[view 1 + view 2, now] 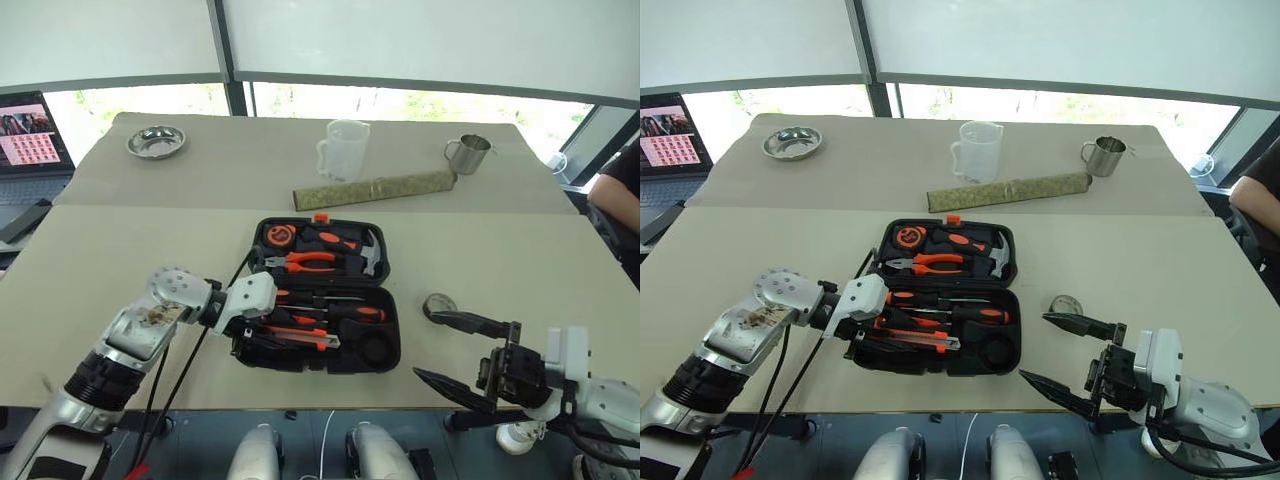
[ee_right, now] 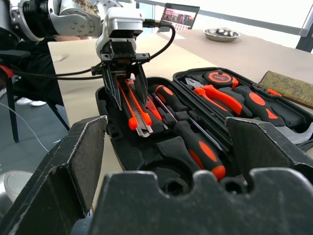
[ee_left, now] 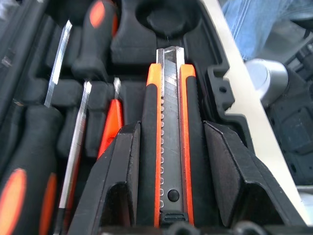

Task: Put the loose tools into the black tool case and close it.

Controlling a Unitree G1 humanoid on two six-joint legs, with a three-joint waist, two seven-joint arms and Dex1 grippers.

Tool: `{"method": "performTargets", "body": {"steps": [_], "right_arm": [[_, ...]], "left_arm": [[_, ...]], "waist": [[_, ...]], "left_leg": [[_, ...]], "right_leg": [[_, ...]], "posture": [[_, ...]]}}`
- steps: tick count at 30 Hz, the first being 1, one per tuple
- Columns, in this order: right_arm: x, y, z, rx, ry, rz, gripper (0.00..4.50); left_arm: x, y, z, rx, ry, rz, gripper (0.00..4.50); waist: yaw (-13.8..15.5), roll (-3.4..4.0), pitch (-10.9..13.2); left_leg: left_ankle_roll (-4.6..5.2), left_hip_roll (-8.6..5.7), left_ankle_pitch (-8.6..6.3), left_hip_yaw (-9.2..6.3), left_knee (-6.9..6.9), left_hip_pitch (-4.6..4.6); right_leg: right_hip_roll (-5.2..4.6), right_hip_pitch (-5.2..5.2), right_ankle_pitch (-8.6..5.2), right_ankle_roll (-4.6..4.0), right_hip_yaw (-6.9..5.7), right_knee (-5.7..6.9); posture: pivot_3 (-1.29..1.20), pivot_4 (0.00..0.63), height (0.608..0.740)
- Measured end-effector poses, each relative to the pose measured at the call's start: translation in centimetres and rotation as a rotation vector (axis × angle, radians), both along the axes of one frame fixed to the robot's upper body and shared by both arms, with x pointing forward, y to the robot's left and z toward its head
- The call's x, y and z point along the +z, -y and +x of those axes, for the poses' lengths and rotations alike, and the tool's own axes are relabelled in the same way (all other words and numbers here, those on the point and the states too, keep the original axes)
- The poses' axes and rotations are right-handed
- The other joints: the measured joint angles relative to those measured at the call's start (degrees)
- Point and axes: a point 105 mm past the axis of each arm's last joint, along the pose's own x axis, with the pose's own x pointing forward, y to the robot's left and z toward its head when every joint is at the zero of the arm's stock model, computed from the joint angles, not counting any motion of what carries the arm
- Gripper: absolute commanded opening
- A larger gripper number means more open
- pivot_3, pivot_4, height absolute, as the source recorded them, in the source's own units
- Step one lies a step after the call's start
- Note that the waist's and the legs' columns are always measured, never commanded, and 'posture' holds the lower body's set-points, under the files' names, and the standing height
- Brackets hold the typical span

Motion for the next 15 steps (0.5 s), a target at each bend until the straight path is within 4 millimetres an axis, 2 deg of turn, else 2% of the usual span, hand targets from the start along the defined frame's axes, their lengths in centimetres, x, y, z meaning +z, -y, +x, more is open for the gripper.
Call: {"method": "performTargets", "body": {"steps": [9, 15], "right_arm": [[-0.4, -0.2, -0.2, -0.024, -0.007, 0.016, 4.50], [-0.2, -0.3, -0.1, -0.019, 0.004, 0.010, 4.50]], "left_arm": [[-0.7, 1.7, -0.2, -0.019, 0.049, -0.020, 1.52], [-0.8, 1.7, -0.4, -0.014, 0.060, -0.002, 1.52]], "waist": [[0.9, 0.06, 0.0], [1.1, 0.13, -0.1]], "left_leg": [[0.00, -0.02, 0.00, 0.01, 0.06, 0.06], [0.00, -0.01, 0.00, 0.00, 0.08, 0.08]], "right_leg": [[-0.03, 0.10, -0.03, 0.08, 0.00, 0.00], [-0.01, 0.11, -0.03, 0.07, 0.00, 0.00]], "posture": [[0.00, 0.150, 0.740], [0.00, 0.150, 0.740]]}}
